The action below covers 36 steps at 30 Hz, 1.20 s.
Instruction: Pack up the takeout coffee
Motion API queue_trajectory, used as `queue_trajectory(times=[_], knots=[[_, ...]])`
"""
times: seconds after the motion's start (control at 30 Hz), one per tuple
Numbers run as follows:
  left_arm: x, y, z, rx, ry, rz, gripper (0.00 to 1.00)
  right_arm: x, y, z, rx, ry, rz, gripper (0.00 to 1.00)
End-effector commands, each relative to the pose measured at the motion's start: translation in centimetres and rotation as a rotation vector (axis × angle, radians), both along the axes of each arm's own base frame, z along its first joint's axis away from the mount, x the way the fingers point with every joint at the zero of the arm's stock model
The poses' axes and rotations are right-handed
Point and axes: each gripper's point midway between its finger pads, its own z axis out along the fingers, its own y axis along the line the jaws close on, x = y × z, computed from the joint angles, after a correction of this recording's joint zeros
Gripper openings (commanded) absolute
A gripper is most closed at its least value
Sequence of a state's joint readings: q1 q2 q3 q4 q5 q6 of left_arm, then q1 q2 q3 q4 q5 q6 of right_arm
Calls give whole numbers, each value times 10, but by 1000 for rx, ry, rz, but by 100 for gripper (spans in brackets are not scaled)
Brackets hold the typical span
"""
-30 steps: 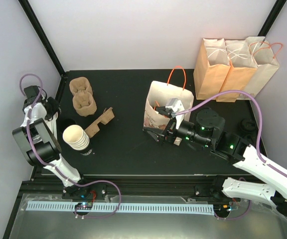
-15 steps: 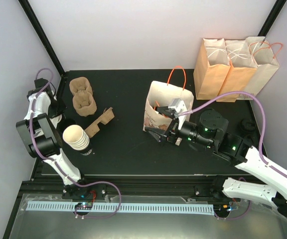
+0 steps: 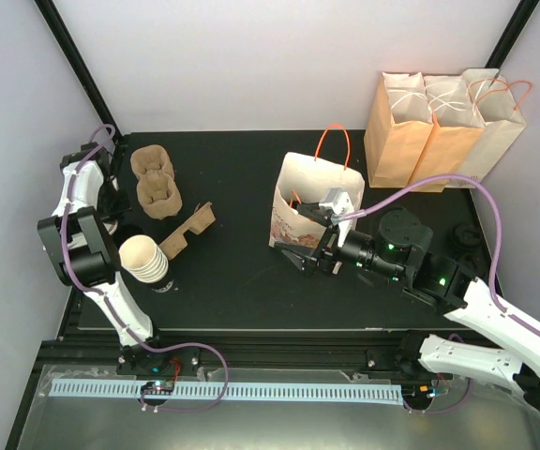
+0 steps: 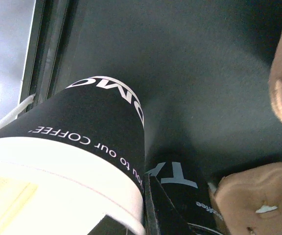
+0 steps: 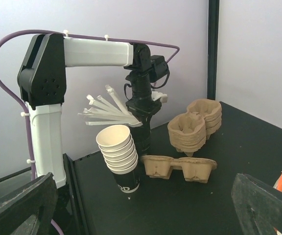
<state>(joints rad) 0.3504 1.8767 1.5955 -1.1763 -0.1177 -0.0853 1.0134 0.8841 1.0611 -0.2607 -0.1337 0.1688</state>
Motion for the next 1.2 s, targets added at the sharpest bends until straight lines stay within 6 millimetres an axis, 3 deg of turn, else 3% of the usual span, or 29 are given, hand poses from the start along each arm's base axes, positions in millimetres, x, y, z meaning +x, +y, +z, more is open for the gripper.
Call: queue_trajectory(times=[0.0,0.23,0.4,0.6,0.77,0.97,1.17], knots=[[-20,1,-2,61,150,-50,4,-2,-2,8,40,-10,5,100],[-15,-16,-27,50,267,-115,4,-2,-3,8,33,-12,-2,100],[-1,-25,-41,35,276,-134,9,-1,-4,6,29,-10,-10,100],[17,-24,-26,43,178,-104,13,1,-4,4,24,-4,-15,100],[29,-28,-10,24,89,-86,5,1,-3,2,19,-2,-15,100],[46,-37,9,-35,-41,-78,2,1,-3,1,17,1,-13,100],[57,-26,16,13,-83,-49,2,1,-2,0,14,0,-14,100]])
